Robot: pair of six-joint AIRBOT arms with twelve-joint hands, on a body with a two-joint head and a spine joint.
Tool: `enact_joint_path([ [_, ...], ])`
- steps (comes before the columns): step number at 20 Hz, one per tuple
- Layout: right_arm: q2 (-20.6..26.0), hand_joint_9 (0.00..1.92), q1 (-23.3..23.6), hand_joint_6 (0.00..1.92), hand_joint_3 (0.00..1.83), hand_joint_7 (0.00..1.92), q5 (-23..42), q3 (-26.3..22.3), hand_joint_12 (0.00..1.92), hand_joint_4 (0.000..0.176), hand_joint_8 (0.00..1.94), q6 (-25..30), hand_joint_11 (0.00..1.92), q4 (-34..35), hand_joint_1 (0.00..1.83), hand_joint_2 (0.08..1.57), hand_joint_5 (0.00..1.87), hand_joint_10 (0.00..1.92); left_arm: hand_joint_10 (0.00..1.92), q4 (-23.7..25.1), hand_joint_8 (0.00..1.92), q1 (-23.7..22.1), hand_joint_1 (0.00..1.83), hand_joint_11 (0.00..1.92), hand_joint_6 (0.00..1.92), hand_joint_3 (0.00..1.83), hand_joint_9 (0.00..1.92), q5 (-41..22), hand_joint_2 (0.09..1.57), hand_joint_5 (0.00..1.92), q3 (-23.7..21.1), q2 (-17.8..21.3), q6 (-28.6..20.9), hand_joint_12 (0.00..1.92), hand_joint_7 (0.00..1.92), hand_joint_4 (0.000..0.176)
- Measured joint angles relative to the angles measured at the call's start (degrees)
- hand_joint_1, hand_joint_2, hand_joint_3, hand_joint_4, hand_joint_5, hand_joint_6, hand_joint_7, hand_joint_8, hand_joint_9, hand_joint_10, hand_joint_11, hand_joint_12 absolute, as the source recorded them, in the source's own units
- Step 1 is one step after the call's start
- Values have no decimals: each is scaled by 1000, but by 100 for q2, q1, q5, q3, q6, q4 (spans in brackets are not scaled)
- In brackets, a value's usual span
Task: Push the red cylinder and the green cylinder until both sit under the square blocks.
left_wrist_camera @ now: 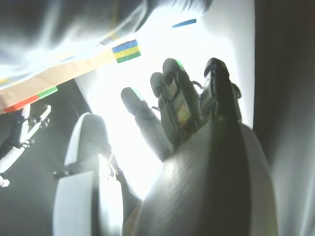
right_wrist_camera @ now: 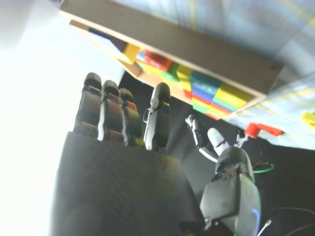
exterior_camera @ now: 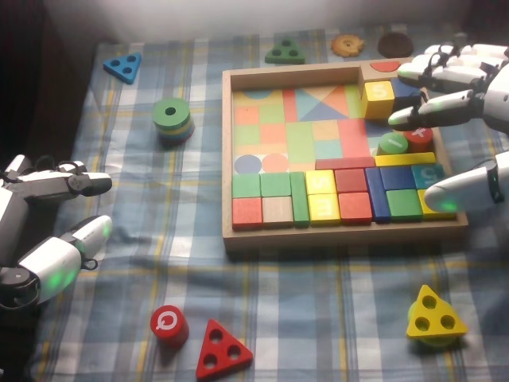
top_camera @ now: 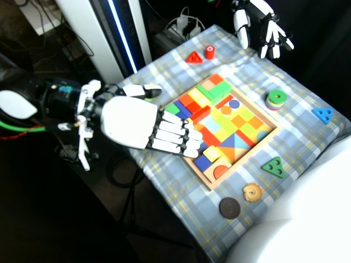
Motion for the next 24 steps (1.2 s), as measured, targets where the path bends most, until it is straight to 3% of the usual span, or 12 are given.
enact_joint_path([
  [1,20,0,0,2,0,1,72,-13,0,119,0,-7,0,61,0,878,424,0,6,2,1,0,920,0,4,1,471,-2,1222,881,0,0,0,0,563,0],
  [3,118,0,0,0,0,3,234,-81,0,144,1,-50,0,201,0,866,409,0,5,2,0,0,914,0,0,0,470,-2,1215,870,0,0,-2,0,554,0],
  [4,205,0,-33,9,0,30,365,-160,0,136,12,-181,0,396,0,872,430,0,4,0,0,0,887,0,1,1,468,0,1222,859,0,0,0,0,553,0],
  [5,278,0,-94,7,0,33,507,-225,0,160,11,-350,0,614,0,866,426,0,5,2,3,0,889,0,5,1,472,0,1223,867,0,0,-2,0,561,0],
  [8,415,7,-750,0,12,119,1213,-538,0,160,5,-796,0,1556,0,1005,376,1,0,0,0,4,881,0,1,2,460,-4,1226,861,0,0,-24,0,546,0],
  [12,474,88,-1926,0,20,196,2505,-1023,28,23,5,-1523,51,2964,0,1254,330,10,8,0,3,11,868,0,1,2,481,-17,1228,860,0,0,-59,0,556,0],
  [13,479,90,-2358,1,14,201,3025,-1106,26,15,6,-1537,44,3445,0,1248,330,9,9,4,5,11,900,0,6,0,485,-22,1214,874,0,0,-63,0,565,0],
  [15,479,121,-3209,0,12,210,3989,-1290,39,31,8,-1543,71,4367,0,1254,308,19,1,-9,0,11,915,0,0,0,467,-26,1222,859,0,0,-66,0,554,0],
  [17,402,192,-3810,2,9,251,4719,-1510,84,19,6,-1561,161,5215,0,1310,325,18,2,0,4,11,899,0,2,0,466,-31,1222,857,0,0,-103,0,561,0],
  [19,273,226,-3971,4,3,285,5254,-1665,93,27,13,-1558,181,5493,0,1313,336,20,4,31,7,11,888,0,3,1,472,-33,1224,861,0,0,-151,0,573,0],
  [21,125,240,-4000,9,1,309,5659,-1786,89,0,14,-1556,185,5567,0,1308,359,17,9,37,5,11,928,0,6,0,482,-39,1214,869,0,0,-151,0,574,0],
  [24,-90,270,-4070,10,6,326,5934,-1818,102,0,12,-1556,242,5893,0,1325,376,20,5,-37,2,11,942,0,2,0,475,-42,1211,862,0,0,-151,0,570,0],
])
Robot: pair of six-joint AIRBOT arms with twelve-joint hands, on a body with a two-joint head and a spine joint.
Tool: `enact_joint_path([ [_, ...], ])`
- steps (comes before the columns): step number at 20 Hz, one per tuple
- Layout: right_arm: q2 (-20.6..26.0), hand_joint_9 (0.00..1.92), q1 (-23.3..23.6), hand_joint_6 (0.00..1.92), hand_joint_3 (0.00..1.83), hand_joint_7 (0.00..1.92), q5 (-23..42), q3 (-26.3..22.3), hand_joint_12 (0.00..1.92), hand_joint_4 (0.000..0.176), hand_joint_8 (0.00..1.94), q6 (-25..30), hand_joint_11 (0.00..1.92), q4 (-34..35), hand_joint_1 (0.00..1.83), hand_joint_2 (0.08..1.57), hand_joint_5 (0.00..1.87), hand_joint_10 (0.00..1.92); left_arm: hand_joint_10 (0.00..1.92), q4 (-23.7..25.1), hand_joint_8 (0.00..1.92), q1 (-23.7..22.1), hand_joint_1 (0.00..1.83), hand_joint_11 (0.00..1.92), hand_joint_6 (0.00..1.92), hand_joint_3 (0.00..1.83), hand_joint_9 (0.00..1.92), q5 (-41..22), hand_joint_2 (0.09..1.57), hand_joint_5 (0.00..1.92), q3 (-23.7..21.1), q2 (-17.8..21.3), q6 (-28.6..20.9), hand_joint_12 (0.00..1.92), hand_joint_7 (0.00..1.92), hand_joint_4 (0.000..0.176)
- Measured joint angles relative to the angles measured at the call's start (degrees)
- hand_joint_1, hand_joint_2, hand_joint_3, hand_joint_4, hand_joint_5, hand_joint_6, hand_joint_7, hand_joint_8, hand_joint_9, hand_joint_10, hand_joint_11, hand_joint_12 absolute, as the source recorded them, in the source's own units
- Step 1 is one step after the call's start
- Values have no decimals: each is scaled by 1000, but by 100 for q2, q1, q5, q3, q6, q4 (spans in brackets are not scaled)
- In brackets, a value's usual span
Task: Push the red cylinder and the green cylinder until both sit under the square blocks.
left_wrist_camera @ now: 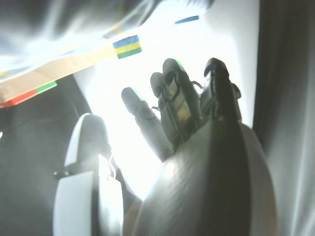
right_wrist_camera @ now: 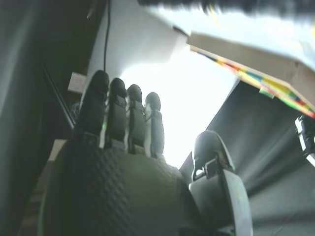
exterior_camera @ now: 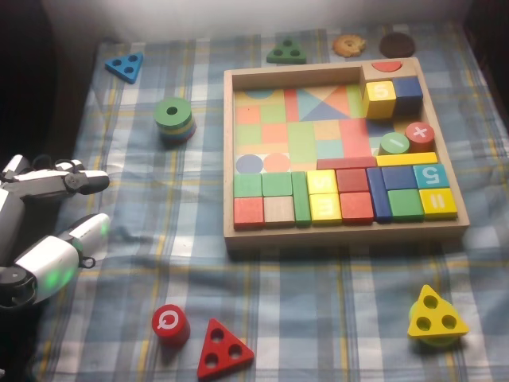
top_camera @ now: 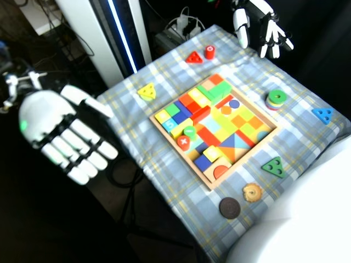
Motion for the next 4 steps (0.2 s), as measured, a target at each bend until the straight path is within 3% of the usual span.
enact_joint_path([
  [4,-251,359,11,7,4,383,13,2,121,0,6,-2,378,299,98,1384,421,13,0,37,0,0,929,0,2,0,459,-13,1201,867,0,-2,-28,0,558,0],
])
